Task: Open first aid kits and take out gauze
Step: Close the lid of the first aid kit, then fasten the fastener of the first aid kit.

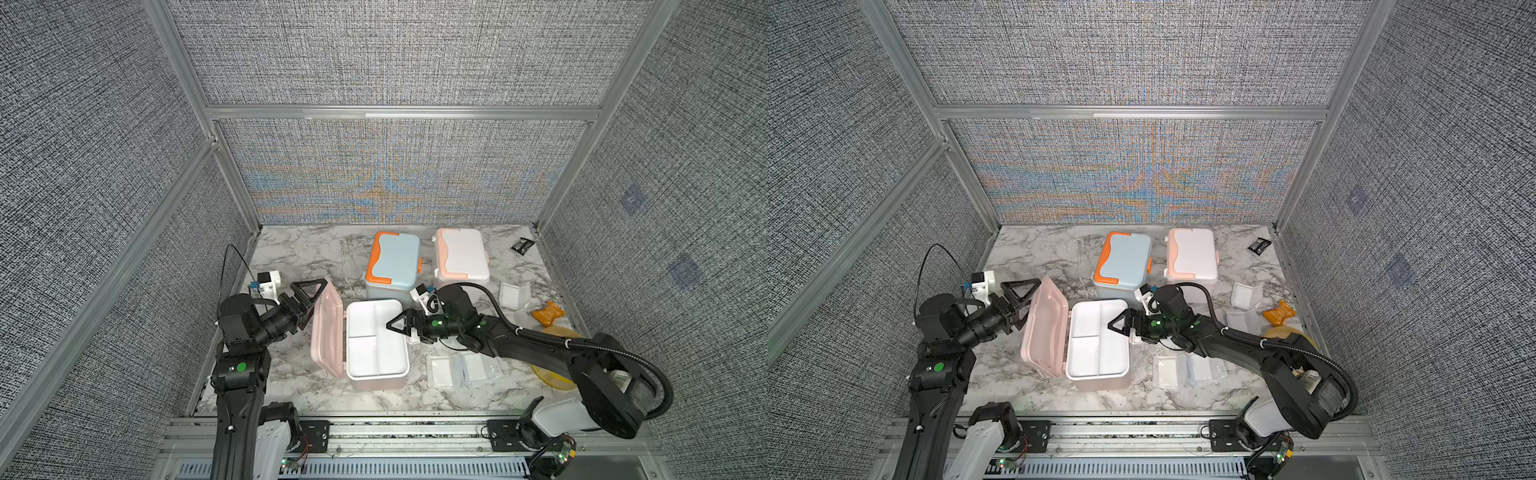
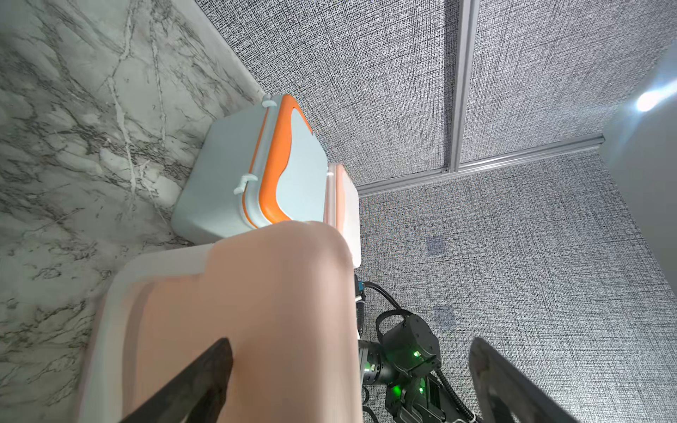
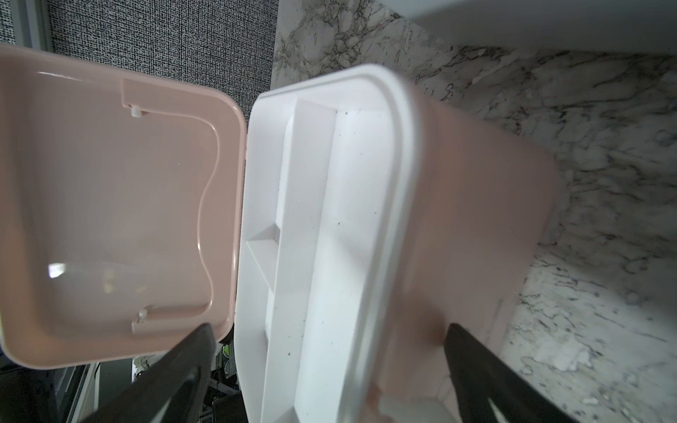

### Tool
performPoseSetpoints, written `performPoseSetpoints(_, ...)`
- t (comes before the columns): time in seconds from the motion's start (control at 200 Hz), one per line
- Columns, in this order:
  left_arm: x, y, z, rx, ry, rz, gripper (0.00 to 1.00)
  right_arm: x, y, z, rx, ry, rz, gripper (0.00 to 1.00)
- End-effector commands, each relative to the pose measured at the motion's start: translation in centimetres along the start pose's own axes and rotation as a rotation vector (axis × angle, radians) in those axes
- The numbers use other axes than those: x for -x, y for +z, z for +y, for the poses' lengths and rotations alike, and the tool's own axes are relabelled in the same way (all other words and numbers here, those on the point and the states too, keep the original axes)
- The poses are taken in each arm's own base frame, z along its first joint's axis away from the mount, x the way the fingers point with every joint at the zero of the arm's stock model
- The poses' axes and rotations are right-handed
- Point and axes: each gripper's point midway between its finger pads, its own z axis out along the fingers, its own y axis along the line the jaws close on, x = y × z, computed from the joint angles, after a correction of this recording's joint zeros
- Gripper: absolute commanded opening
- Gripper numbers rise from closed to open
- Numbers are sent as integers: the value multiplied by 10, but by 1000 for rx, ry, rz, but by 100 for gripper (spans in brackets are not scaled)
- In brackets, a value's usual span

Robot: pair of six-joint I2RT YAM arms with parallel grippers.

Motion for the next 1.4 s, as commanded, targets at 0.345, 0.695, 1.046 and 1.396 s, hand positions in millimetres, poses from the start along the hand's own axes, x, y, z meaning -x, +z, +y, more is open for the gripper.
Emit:
performPoseSetpoints(0.345,-16,22,-19,-41,38,60,99,15,-12,9,-38,5,-122,99)
performPoseSetpoints(0.695,-38,51,-18,-3,81,127,99,26,-61,-2,-151,-22,-228,99)
performPoseSetpoints(1.046,-56,65,-1,64,122,155,99,14,-75,-20,-286,-76,-132,97)
performPoseSetpoints(1.396,-58,61,15,118,151,150,100,4,-63,-29,-374,-127,-53,92)
